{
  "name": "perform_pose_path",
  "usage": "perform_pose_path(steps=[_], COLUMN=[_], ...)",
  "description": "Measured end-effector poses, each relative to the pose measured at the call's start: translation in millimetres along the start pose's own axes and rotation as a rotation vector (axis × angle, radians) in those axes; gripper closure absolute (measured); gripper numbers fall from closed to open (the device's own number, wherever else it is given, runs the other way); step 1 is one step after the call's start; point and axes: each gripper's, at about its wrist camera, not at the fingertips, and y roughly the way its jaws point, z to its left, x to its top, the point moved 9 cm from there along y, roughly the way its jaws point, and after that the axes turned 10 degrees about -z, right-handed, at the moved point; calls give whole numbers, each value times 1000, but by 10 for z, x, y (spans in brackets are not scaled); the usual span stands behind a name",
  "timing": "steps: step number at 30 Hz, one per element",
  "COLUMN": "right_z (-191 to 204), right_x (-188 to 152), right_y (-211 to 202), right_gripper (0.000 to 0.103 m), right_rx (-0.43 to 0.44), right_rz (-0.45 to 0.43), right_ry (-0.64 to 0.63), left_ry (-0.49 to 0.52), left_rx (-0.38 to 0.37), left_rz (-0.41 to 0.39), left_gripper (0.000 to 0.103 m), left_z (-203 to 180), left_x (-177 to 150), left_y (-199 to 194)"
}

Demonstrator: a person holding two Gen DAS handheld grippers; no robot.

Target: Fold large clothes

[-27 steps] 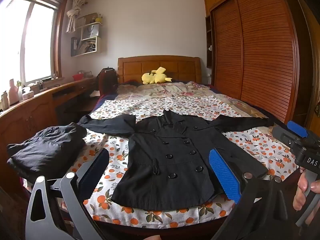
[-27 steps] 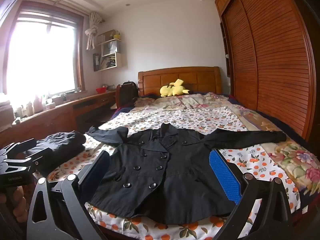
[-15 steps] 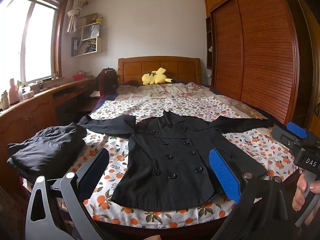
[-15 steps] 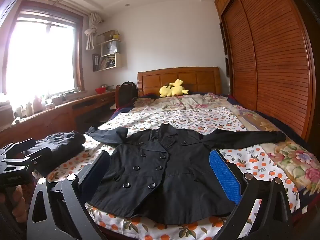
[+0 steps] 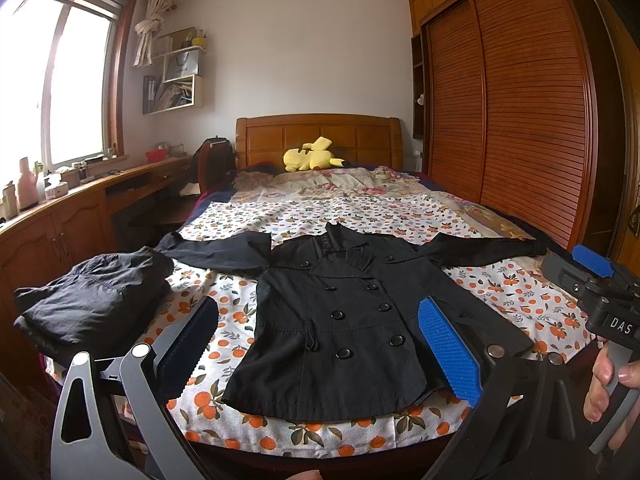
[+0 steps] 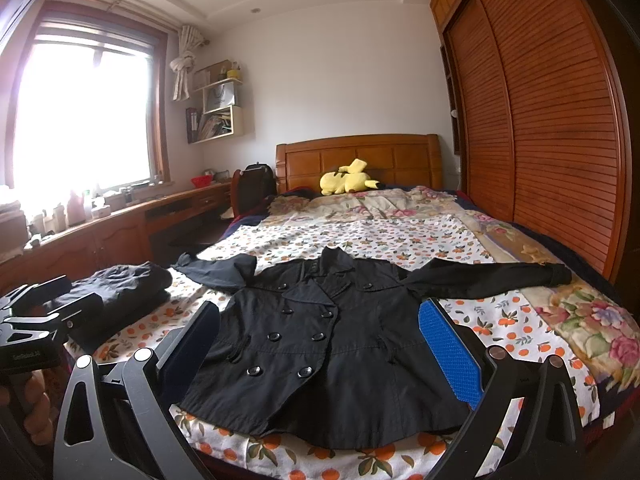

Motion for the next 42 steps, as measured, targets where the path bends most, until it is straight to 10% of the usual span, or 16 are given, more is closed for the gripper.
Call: perform_pose_path(steps=[42], right_z=[1], right_x=[36], right_y=[-23], right_gripper=[7], right_rx=[0], right_rz=[-2], right_ry=[-2], left_ry=[-1], left_rx=[-2], left_rz=[-6], left_gripper=[2], left_z=[-17], left_x=[98], left_y=[-58])
